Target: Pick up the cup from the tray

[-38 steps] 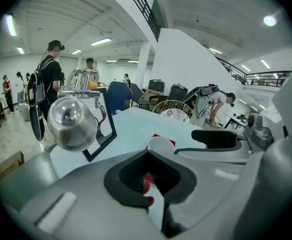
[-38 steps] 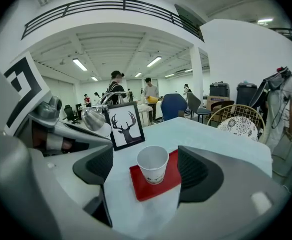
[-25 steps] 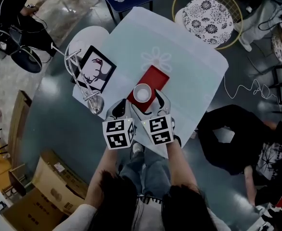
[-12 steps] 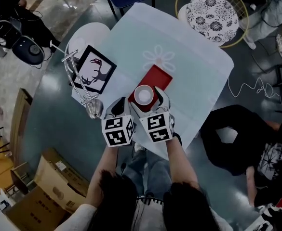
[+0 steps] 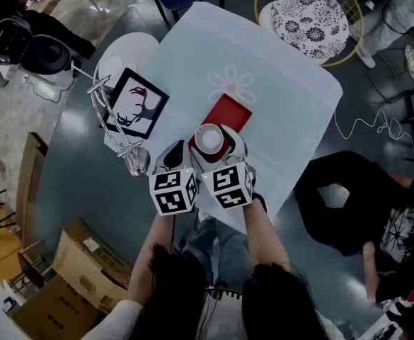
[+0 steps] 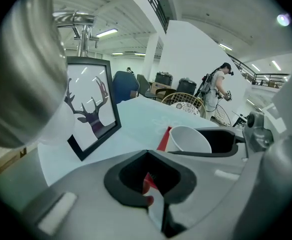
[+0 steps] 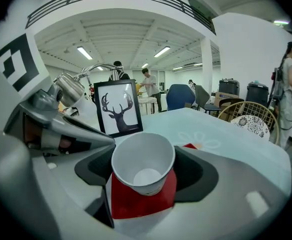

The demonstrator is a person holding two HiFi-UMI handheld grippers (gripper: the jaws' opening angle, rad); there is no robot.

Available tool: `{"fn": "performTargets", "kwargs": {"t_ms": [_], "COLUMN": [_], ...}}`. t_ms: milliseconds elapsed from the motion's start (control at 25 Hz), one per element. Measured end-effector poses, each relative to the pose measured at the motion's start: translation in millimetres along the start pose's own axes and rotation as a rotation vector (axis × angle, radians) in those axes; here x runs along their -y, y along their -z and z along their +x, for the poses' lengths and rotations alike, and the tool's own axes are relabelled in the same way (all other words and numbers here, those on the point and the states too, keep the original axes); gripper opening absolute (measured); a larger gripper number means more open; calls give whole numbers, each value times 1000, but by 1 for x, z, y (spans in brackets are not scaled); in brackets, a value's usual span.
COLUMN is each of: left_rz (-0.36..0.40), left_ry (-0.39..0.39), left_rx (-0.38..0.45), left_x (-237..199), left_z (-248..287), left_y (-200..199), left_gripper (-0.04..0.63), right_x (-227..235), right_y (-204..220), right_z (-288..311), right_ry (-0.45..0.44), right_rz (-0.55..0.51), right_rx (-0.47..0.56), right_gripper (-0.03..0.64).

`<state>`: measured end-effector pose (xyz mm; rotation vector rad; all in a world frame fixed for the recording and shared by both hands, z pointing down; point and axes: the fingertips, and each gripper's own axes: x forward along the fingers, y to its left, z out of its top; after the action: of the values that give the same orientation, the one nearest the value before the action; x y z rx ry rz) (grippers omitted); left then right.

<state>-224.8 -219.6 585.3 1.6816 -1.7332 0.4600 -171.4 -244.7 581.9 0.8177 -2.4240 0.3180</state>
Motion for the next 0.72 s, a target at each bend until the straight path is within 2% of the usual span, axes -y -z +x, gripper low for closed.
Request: {"fn": "performTargets", "kwargs": {"t_ms": [360,720], "left_rz": [39,93], "left_ry": [32,135], "left_rx": [53,67], "left_x": [12,63], "left_z": [-9,-11], "left_y": [-15,-22], "left_gripper": [0,0], "right_x": [13,44], "right_y": [-12,-8], "right_z": [-26,-70], "right_ry": [51,150], "right_rz": [35,86], "right_rx": [22,49], "right_gripper": [374,373]}}
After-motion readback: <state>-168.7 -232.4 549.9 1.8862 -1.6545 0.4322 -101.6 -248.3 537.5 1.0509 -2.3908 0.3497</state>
